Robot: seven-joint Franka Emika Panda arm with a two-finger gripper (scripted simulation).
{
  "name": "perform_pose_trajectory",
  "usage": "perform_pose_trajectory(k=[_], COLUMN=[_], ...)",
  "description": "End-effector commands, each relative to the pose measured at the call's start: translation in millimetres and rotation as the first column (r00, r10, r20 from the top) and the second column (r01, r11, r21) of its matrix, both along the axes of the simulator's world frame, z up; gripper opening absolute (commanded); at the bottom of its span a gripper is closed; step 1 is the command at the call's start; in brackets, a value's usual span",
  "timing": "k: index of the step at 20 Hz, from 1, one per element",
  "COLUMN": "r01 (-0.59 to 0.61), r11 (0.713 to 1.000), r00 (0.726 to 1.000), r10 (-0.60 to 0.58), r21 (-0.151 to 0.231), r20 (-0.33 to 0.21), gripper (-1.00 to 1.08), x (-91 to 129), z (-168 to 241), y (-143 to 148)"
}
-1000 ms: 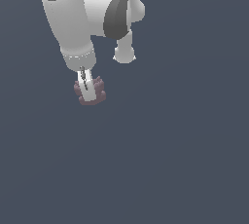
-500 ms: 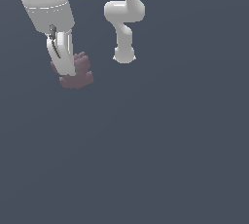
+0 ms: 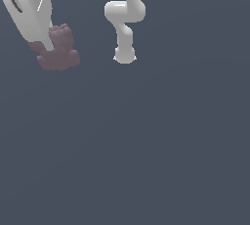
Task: Pick up the object and move it to a goal position.
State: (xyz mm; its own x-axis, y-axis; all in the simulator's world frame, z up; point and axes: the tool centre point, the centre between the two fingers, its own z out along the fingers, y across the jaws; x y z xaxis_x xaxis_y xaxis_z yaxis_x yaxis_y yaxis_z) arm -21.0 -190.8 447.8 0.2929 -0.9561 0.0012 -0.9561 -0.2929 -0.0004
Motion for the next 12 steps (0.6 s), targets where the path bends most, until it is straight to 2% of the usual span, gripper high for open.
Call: perform_pose_trajectory(k=[1, 12], r01=[-0.001, -0.002], r11=[1.000, 1.000], r00=[1.000, 1.000], r10=[0.001, 0.002], r21=[0.000, 0.000], r20=[-0.001, -0.001], gripper=[-1.00, -1.00], x=[0.9, 5.3], z=[16.9, 66.3], y=[-5.2, -21.5])
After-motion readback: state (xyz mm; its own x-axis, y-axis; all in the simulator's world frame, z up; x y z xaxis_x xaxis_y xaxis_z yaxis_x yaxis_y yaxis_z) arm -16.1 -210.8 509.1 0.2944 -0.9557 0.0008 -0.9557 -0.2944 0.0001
